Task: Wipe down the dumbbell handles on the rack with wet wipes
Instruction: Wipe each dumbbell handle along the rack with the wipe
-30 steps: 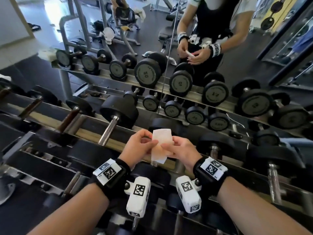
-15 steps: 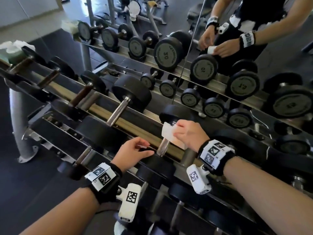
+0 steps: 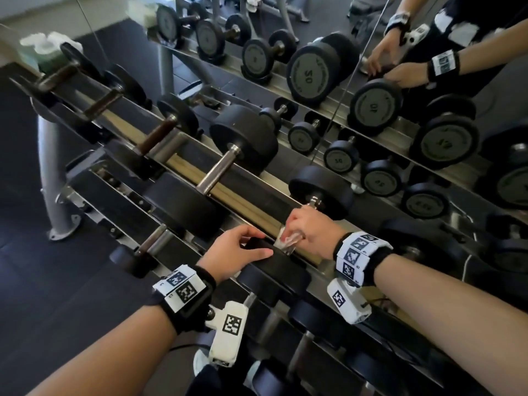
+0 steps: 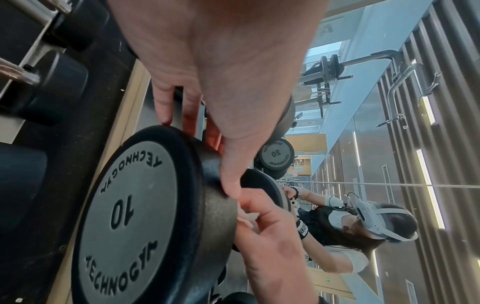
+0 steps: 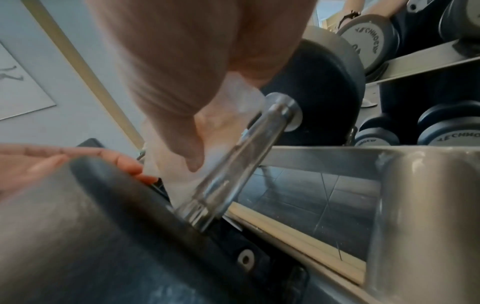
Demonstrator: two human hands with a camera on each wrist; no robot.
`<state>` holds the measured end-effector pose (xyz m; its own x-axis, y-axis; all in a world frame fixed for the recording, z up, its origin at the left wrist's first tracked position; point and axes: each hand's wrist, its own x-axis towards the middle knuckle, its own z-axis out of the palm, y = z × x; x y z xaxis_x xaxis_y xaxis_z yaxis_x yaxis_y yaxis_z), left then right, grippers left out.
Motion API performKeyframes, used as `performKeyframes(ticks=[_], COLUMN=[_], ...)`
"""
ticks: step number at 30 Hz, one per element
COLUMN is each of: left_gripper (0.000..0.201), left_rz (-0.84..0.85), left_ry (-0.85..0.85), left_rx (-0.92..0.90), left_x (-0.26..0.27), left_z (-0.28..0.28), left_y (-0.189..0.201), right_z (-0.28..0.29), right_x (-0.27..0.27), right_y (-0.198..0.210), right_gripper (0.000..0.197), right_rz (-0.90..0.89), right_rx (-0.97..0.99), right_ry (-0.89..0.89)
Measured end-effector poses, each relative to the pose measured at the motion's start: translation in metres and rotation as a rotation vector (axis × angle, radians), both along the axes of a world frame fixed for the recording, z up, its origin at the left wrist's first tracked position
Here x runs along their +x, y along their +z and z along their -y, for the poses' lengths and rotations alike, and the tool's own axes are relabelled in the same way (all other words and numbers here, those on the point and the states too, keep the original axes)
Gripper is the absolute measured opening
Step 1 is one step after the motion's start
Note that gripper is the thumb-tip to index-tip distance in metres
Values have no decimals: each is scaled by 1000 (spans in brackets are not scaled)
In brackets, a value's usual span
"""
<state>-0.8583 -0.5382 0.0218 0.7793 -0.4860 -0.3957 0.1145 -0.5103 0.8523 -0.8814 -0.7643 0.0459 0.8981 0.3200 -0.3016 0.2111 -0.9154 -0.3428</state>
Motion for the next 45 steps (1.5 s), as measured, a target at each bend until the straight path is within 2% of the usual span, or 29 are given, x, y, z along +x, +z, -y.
performKeyframes(ticks=[4,8,11,14,17,20,22,25,27,30,33,37,39,42,45], left_gripper=[36,35,37,36,36,37,37,37,37,35,35,34,34,35,35], left_rz=[9,15,-8,-12,-15,-24,-32,-44,-55,-76,-76,-91,-87,-77,-81], left_ry=[-12,-13,-20,-18,-10,-16,-13,-18,-16,-10,-13,-21,-26,-26,-29], left_rx=[-9,-21,-22,-15,-10,-10,-12,-12,-12,-15,-12,-23,-25,-27,-20], left_x=[-1,-3,-3,-3,-2,-1,-1,-2,-1,0,1,2,2,3,4], left_z=[-1,-3,-4,-4,-3,-3,-3,-4,-4,-3,-3,-3,-4,-3,-3], left_y=[0,-1,-1,-1,0,0,0,1,1,1,1,-1,-1,-1,-3], right_z=[-5,1,21,23,3,-5,6,25,19,-8,-13,19,26,10,-7], right_x=[-2,-2,6,5,-13,-21,-10,5,4,-10,-21,-3,-4,-29,-45], right_y=[-3,-3,-1,-4,-12,-9,0,13,13,5,8,22,20,11,1], right_gripper=[33,54,50,55,66,55,52,61,60,74,77,73,71,63,75], right_rz=[-96,-101,25,8,-78,-105,-112,-64,-49,-217,-259,-193,-177,-142,-200], right_rx=[2,-156,-272,-362,-272,-161,-156,-298,-315,-373,-336,-295,-272,-168,-241], right_ry=[33,231,143,101,171,234,176,0,-77,66,154,-141,-190,-63,141])
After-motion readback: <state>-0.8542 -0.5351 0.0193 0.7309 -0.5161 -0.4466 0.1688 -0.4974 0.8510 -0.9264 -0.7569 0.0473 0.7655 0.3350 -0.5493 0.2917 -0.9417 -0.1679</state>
